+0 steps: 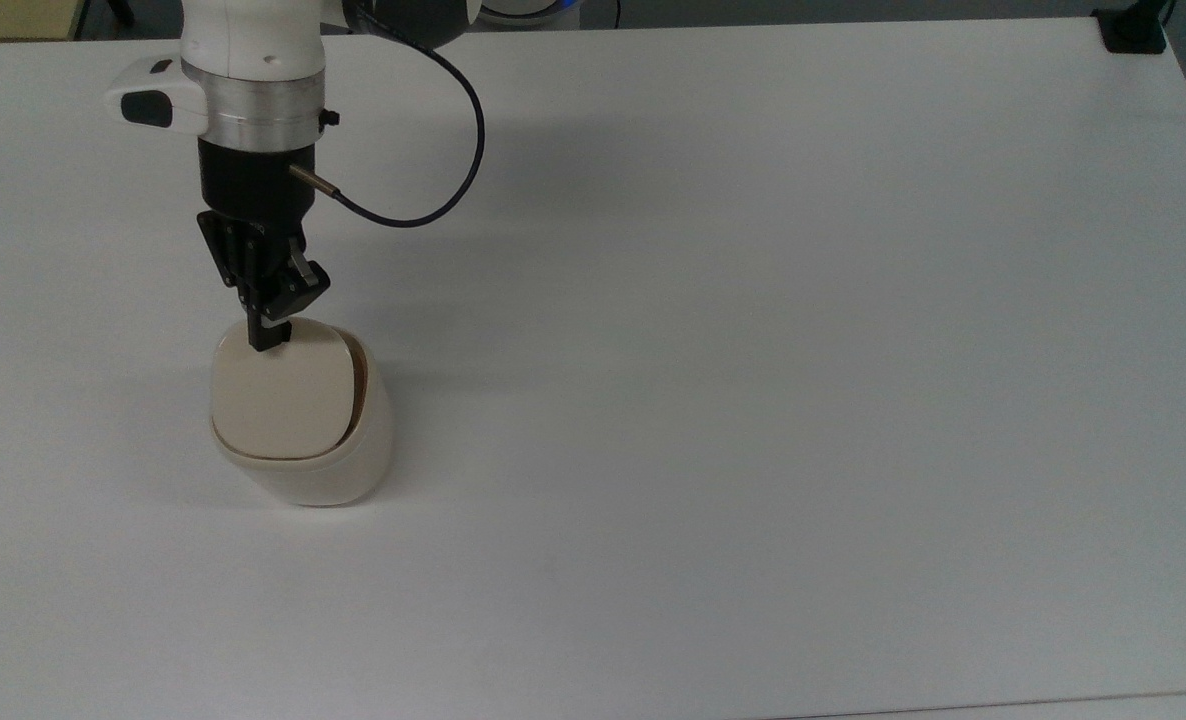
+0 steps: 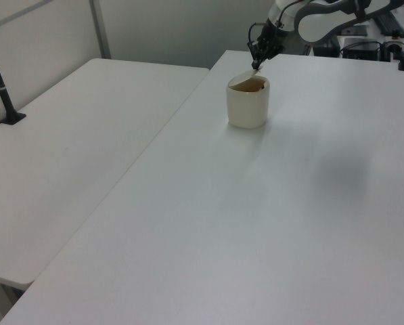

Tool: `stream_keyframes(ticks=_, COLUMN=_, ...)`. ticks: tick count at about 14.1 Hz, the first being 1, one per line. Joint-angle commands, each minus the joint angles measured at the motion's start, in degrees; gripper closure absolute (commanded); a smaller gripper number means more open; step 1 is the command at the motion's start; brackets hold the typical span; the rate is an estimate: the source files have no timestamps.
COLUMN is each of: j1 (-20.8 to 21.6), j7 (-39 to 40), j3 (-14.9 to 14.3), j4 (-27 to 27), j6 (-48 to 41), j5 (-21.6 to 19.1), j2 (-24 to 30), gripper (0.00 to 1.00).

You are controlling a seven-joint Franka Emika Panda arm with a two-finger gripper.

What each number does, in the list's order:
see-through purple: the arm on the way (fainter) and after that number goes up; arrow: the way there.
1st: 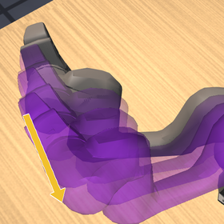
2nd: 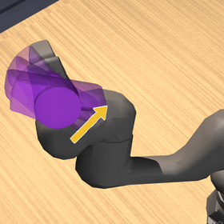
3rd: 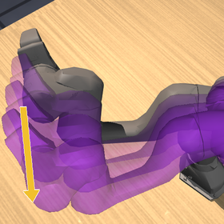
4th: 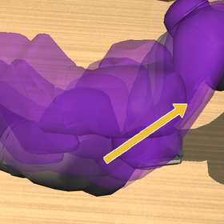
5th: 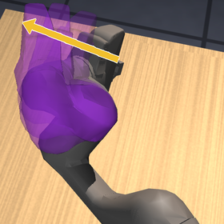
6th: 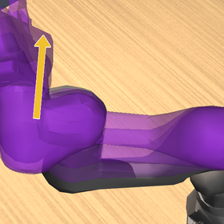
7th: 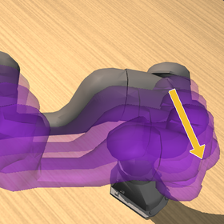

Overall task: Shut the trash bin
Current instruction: 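Press the lid down flat onto the bin rim with the gripper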

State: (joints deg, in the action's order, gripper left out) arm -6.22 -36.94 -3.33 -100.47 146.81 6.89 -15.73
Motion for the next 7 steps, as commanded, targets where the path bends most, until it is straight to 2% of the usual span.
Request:
stream_keyframes(ticks=1, j1=0.2, j7=1.1, j3=0.6, j4=-2.4, j6=-1.3, j5=1.0, j2=1.3, gripper=1.00)
stream_keyframes(ticks=7, j1=0.4, j7=1.3, j3=0.6, j4=-2.0, j6=-1.3, j5=1.8, j2=-1.1, gripper=1.00)
